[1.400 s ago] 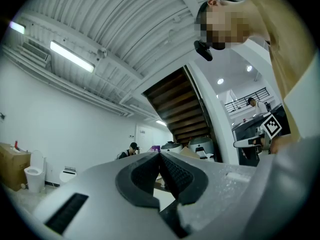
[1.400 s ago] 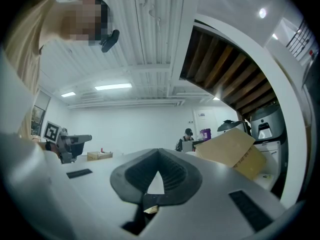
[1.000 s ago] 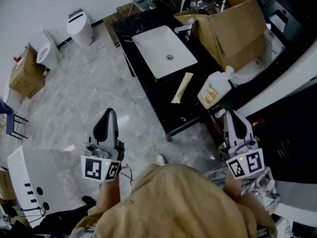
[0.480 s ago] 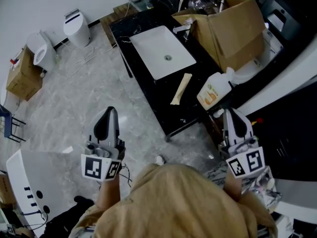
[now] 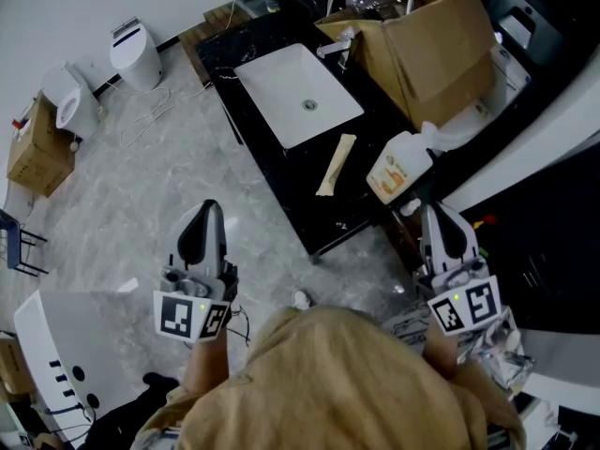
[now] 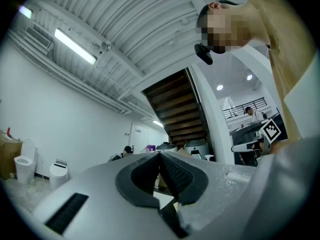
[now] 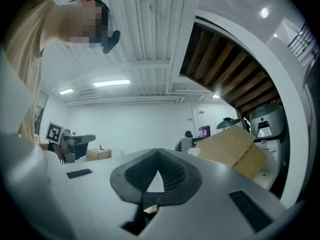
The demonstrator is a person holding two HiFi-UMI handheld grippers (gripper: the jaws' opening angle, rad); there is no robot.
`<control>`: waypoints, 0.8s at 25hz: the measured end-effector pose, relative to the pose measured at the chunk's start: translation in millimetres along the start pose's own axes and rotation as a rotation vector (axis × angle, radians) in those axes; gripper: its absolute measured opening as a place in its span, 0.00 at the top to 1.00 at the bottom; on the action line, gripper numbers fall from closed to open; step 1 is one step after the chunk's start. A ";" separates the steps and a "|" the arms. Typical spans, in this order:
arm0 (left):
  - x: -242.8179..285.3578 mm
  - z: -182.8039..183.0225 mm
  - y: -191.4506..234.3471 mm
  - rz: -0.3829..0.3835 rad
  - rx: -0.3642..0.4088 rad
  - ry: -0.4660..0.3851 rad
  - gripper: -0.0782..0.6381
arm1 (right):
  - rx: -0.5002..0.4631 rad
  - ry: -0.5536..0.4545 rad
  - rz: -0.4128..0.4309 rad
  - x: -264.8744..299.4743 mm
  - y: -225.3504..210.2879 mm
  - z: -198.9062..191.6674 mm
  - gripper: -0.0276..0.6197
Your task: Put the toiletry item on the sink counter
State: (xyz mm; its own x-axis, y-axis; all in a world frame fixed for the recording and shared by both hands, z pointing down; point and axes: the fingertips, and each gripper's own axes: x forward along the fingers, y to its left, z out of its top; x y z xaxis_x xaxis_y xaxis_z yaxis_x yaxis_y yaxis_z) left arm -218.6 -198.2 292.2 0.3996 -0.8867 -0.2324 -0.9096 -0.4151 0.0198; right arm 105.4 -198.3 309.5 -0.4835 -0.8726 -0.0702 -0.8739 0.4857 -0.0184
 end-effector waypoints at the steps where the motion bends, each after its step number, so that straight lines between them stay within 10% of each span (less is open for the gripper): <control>1: 0.9 -0.6 -0.4 -0.001 -0.002 0.001 0.89 | 0.000 0.001 -0.001 0.1 -0.7 -0.3 0.95; 20: 4.8 -7.4 -0.4 -0.012 -0.029 0.003 0.89 | -0.011 0.010 0.005 4.2 1.7 0.6 0.95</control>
State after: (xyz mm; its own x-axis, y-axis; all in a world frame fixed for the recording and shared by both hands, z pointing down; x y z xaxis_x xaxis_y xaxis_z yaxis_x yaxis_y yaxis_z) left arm -215.5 -203.8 298.3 0.4109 -0.8823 -0.2296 -0.9011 -0.4313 0.0452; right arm 102.0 -201.2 308.5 -0.4882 -0.8707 -0.0601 -0.8720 0.4894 -0.0067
